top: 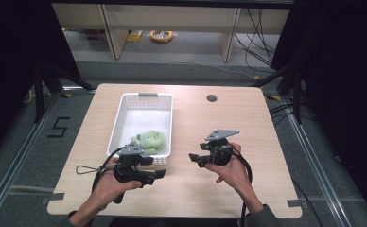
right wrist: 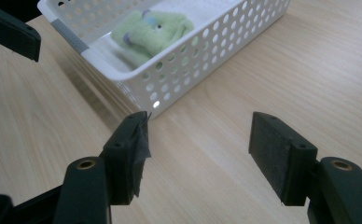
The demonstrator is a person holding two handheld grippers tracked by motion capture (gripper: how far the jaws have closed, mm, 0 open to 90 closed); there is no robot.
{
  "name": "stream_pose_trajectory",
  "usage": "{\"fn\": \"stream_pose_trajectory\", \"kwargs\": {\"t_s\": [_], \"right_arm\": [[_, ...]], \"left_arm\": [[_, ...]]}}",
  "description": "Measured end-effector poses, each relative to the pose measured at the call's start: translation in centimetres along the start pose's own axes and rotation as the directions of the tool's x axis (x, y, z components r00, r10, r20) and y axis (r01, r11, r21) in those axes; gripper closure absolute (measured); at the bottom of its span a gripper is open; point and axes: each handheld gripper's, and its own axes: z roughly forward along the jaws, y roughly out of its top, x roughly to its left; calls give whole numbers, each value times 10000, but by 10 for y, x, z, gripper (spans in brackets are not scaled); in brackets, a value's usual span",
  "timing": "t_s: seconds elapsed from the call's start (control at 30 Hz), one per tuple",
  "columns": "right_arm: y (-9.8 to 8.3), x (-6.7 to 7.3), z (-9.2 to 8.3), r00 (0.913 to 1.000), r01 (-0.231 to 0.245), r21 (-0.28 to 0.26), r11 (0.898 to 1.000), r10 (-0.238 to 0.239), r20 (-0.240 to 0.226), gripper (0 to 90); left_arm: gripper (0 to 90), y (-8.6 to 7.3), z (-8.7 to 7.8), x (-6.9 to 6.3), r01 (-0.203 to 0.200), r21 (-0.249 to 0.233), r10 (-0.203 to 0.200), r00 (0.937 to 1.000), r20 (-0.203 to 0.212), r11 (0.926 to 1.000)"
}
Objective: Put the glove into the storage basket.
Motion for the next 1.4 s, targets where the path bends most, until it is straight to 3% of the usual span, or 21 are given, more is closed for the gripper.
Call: {"fn": "stream_pose_trajectory", "kwargs": {"t_s": [0.07, 0.1, 0.13, 0.4, 0.43, 0.5, 0.6, 0.67, 0.73, 0.77, 1.1, 1.13, 1.2, 1.33, 1.37, 1.4], "right_arm": [[-4, -1, -1, 10000, 21, -53, 10000, -20, 72, 384], [-5, -1, -2, 9998, -139, 22, 9999, 139, -111, 384], [-7, -1, -4, 9999, -53, 46, 10000, 52, 132, 383], [-23, -3, -14, 9995, -221, -141, 9997, 224, 216, 379], [-25, -1, -16, 9986, -518, -99, 9986, 519, 139, 379], [-28, -2, -17, 9981, -614, -4, 9981, 614, 28, 378], [-32, -5, -19, 9994, -314, -84, 9995, 315, 124, 376], [-35, -4, -21, 9992, -362, -72, 9993, 364, 190, 374], [-38, -2, -20, 9986, -536, -11, 9986, 536, 35, 372], [-39, -3, -21, 9994, -348, -45, 9994, 348, 72, 372], [-54, 5, -27, 9989, -473, -111, 9988, 472, -51, 361], [-55, 8, -29, 9975, -706, -11, 9975, 706, -75, 361], [-58, 7, -30, 9988, -493, -98, 9987, 493, 24, 357], [-65, 7, -31, 9985, -546, -147, 9984, 546, -6, 351], [-67, 10, -31, 9969, -784, 0, 9969, 784, 18, 351], [-68, 8, -32, 9978, -669, 21, 9978, 669, 17, 351]], "left_arm": [[302, -5, 2, -1, -82, 193, 82, 10000, 19, 9998], [302, -7, 3, -2, -95, 240, 94, 10000, 26, 9997], [302, -9, 4, -2, -80, 296, 78, 9999, 76, 9995], [303, -18, 8, -8, -234, 260, 236, 9997, -59, 9994], [303, -20, 8, -10, -256, 254, 260, 9995, -171, 9994], [303, -22, 9, -10, -272, 307, 273, 9996, -32, 9992], [304, -25, 10, -12, -388, 383, 392, 9992, -104, 9985], [304, -28, 10, -13, -409, 364, 417, 9989, -191, 9985], [304, -30, 10, -14, -405, 419, 411, 9990, -153, 9983], [305, -31, 11, -14, -405, 360, 410, 9991, -127, 9985], [305, -47, 12, -10, -143, 492, 147, 9999, -90, 9987], [305, -48, 12, -10, -135, 542, 141, 9998, -118, 9984], [305, -50, 11, -8, -216, 609, 222, 9997, -102, 9979], [305, -54, 12, -6, -127, 669, 138, 9998, -161, 9977], [305, -55, 13, -7, -38, 598, 55, 9996, -286, 9982], [305, -56, 13, -6, -127, 716, 146, 9996, -258, 9974]]}}
